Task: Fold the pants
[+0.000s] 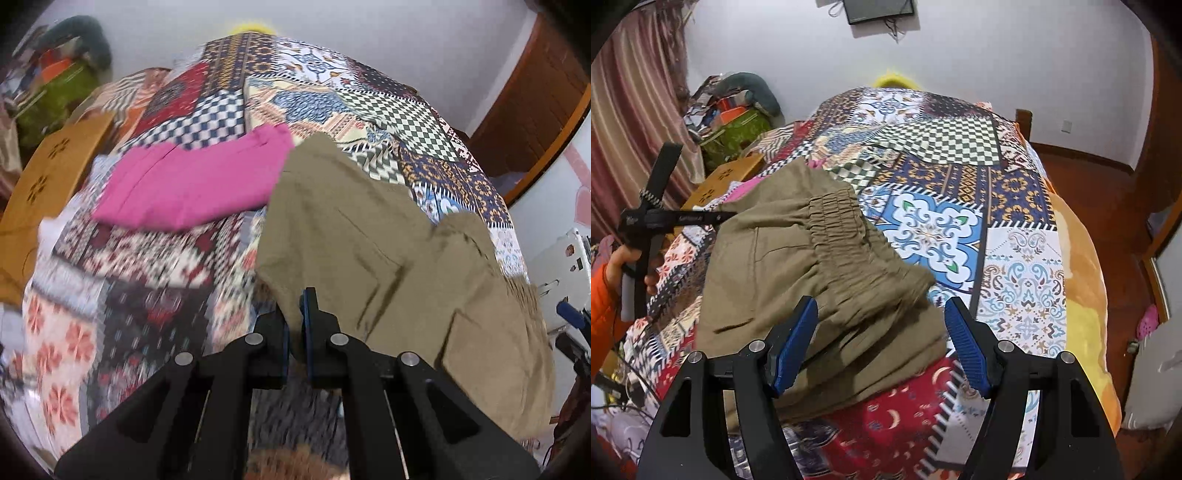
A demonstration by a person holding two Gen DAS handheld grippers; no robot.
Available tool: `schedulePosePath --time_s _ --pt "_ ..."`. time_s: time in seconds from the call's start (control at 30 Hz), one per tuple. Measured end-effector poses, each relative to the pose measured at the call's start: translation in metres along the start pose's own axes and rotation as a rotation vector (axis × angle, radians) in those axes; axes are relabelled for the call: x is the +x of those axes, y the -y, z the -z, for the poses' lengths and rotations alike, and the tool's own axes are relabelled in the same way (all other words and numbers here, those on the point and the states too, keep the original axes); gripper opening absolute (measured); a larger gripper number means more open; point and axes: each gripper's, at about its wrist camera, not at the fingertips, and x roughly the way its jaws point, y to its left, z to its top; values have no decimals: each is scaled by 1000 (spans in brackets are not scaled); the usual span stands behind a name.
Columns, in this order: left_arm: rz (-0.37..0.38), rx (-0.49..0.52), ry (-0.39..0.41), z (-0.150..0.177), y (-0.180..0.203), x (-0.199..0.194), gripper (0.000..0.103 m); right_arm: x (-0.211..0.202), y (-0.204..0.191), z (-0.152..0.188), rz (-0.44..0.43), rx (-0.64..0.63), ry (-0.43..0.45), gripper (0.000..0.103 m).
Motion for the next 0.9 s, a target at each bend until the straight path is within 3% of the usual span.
schedulePosePath --time_s 0.13,0.27,0.53,0.63,0.9 --pt "4 -28 11 28 -6 -22 6 -2 -10 4 -16 -13 -9 68" --pt "60 -97 0 49 -16 -37 6 -1 -21 10 -32 -31 -30 68" --pt "45 -117 19 78 -23 -49 10 21 -23 28 -8 -56 -109 68" --pt "33 -140 14 85 -36 -50 15 24 -18 28 -20 -28 -109 67" --pt "-68 -146 9 87 -60 -54 15 27 -25 24 12 -86 -101 60"
